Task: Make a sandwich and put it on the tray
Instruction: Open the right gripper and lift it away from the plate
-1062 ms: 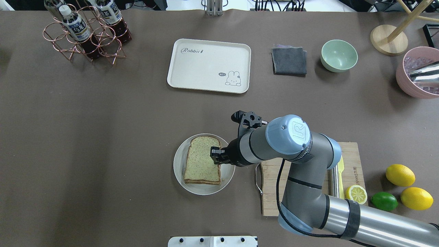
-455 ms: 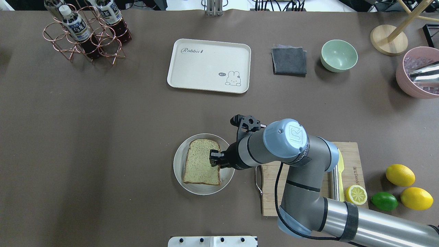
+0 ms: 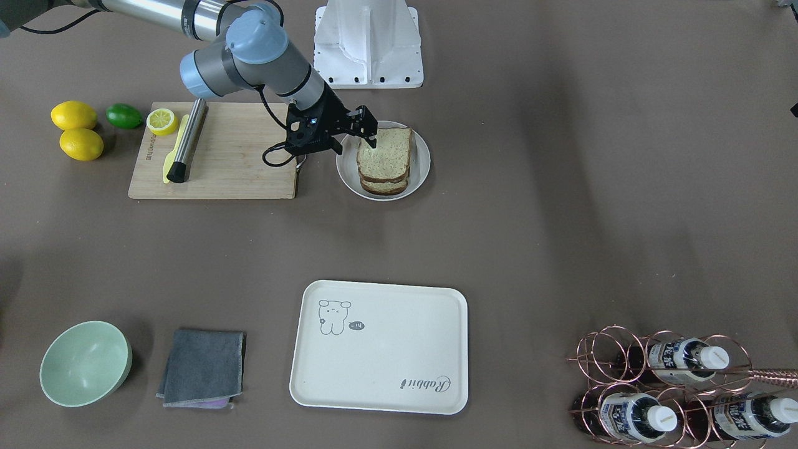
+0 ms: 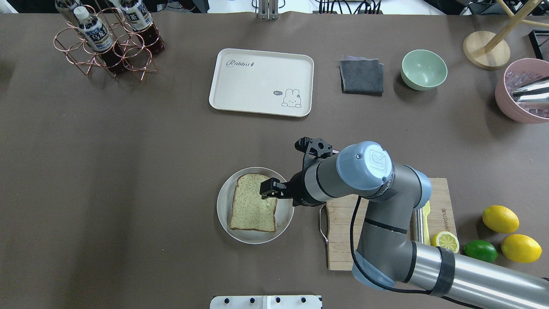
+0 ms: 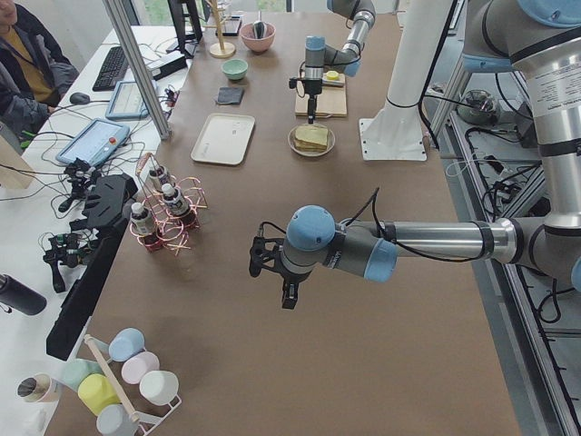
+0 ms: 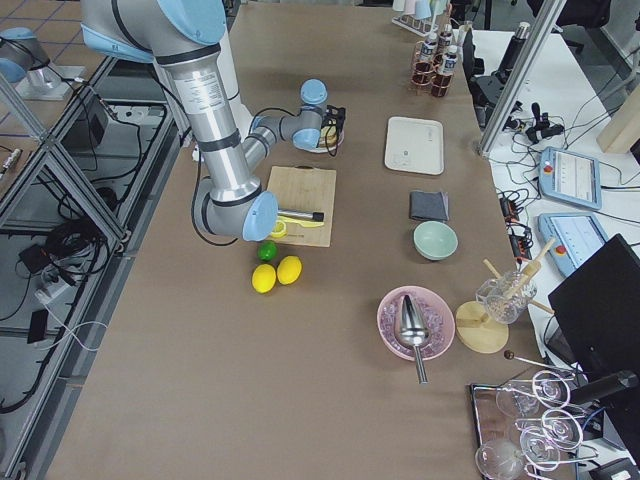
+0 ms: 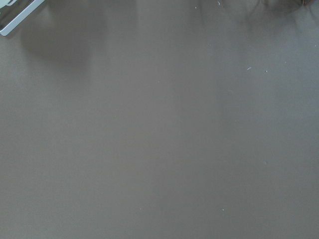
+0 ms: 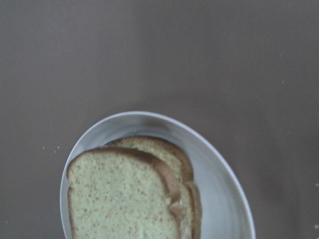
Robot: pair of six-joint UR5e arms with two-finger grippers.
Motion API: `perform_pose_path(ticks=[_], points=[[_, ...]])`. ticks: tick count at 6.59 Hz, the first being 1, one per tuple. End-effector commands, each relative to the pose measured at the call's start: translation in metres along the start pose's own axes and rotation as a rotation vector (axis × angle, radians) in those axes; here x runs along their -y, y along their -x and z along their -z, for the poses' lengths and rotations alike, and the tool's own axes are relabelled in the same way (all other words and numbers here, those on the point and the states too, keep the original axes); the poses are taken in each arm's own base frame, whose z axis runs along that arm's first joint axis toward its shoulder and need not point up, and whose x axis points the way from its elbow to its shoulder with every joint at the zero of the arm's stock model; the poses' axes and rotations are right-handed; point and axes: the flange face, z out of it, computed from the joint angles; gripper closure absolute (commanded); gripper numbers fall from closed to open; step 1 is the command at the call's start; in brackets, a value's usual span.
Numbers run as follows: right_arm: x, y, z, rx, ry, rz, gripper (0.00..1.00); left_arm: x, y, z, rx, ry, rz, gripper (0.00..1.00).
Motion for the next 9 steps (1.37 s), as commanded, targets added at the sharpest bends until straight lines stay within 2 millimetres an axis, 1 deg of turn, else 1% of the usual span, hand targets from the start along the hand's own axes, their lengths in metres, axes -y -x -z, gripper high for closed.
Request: perform_pose_path(ticks=[1, 2, 3, 4, 5, 6, 7, 8, 9], points=[[0.060, -0.025, 0.068, -0.069, -0.007, -0.078, 0.00, 0.032, -0.054, -0.020, -0.035, 0.017, 0.038, 0.02], [0.075, -0.030, 0.093, -0.102, -0.029, -0.032, 0.00, 0.058, -0.094, -0.027, -0.056, 0.016, 0.081, 0.02], [0.086, -0.060, 0.120, -0.139, -0.014, -0.019, 0.00, 0.067, -0.138, -0.041, -0.083, 0.047, 0.046, 0.02], [0.102, -0.087, 0.144, -0.144, 0.006, -0.006, 0.00, 0.076, -0.201, -0.054, -0.115, 0.071, 0.040, 0.02], [0.104, -0.124, 0.151, -0.180, 0.015, 0.013, 0.00, 0.068, -0.258, -0.070, -0.106, 0.067, -0.055, 0.03], [0.104, -0.158, 0.165, -0.206, 0.022, 0.041, 0.00, 0.068, -0.324, -0.093, -0.131, 0.086, -0.075, 0.03], [0.111, -0.183, 0.176, -0.220, 0.031, 0.057, 0.00, 0.066, -0.375, -0.103, -0.151, 0.084, -0.044, 0.03], [0.115, -0.204, 0.188, -0.233, 0.032, 0.077, 0.00, 0.051, -0.425, -0.117, -0.159, 0.091, 0.042, 0.02], [0.117, -0.219, 0.193, -0.247, 0.029, 0.089, 0.00, 0.030, -0.465, -0.137, -0.149, 0.088, 0.119, 0.02]])
